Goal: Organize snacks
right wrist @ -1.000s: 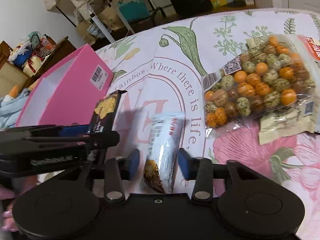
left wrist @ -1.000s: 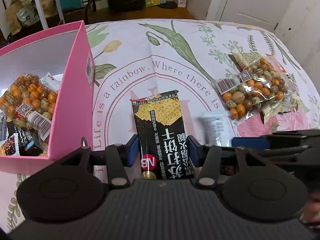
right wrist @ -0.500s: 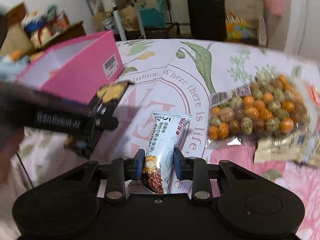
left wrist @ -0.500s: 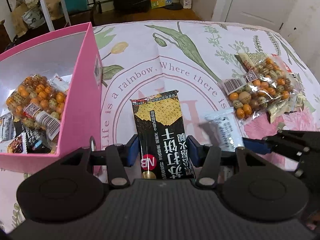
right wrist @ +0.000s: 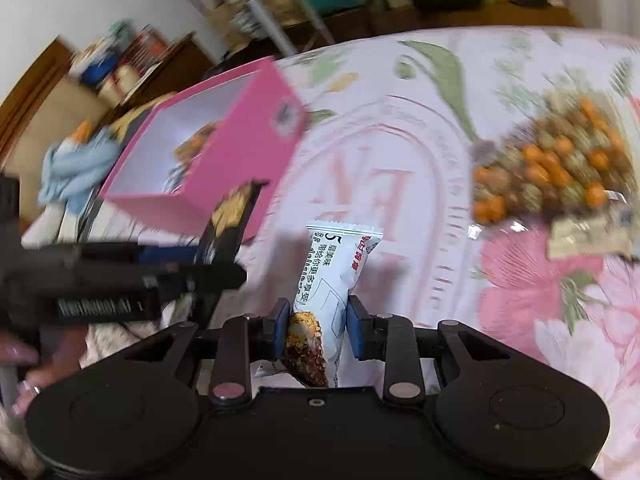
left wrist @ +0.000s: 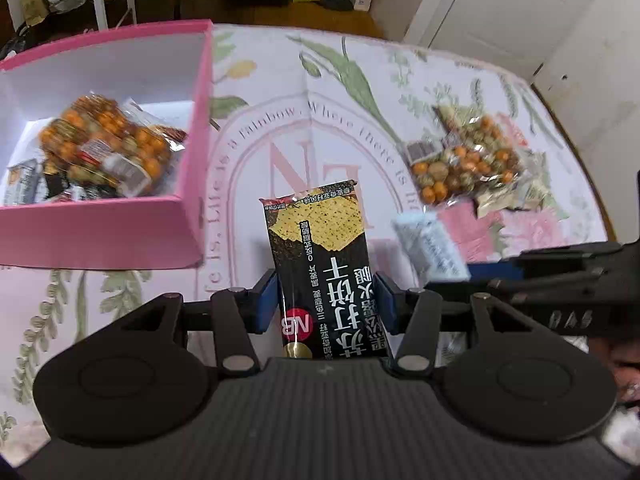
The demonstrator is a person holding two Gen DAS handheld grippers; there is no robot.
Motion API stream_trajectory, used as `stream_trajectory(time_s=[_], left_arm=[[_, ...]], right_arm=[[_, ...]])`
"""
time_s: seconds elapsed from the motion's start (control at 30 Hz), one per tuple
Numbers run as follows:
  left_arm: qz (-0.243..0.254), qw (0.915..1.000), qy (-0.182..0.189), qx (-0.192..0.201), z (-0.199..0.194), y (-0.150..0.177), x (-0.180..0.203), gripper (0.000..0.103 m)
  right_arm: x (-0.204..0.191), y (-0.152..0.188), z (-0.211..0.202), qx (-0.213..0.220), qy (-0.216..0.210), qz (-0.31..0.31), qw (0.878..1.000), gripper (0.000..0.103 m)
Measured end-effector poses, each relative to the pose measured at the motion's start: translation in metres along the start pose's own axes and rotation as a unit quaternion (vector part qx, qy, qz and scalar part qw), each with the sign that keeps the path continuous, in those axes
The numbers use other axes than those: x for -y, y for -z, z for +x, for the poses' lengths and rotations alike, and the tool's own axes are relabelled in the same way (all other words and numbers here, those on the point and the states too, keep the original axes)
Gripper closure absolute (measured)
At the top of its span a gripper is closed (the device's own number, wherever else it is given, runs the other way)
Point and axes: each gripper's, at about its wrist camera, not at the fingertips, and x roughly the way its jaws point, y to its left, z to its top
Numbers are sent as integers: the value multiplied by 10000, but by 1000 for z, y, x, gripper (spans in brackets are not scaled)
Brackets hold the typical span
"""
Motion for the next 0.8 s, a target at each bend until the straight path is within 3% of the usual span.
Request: stream_trajectory(time_s=[0.1, 0.23, 0.4, 0.5, 0.67, 0.8], left_arm=[[-314, 9991, 156, 217, -27, -3, -15, 54], [-568, 9962, -76, 650, -63, -4, -34, 54], [-843, 9884, -354, 1210, -101, -19, -65, 54], [-1076, 9803, -807, 1448, -109, -30, -81, 54], [-1661, 9657, -1333, 1483, -97, -41, -115, 54], [-1989, 9504, -1774, 1604, -81, -55, -148, 54]], right_arm=[[-30, -8, -7, 7, -88, -524, 9986, 68], [-69, -25, -19, 273, -221, -1209, 9920, 68], [-110, -51, -19, 808, -311, -2049, 9749, 68], [-125, -65, -1, 1026, -285, -2175, 9702, 68], [-135, -91, 37, 1276, -669, -2016, 9688, 68], [-141, -115, 76, 1186, -584, -2048, 9698, 68]])
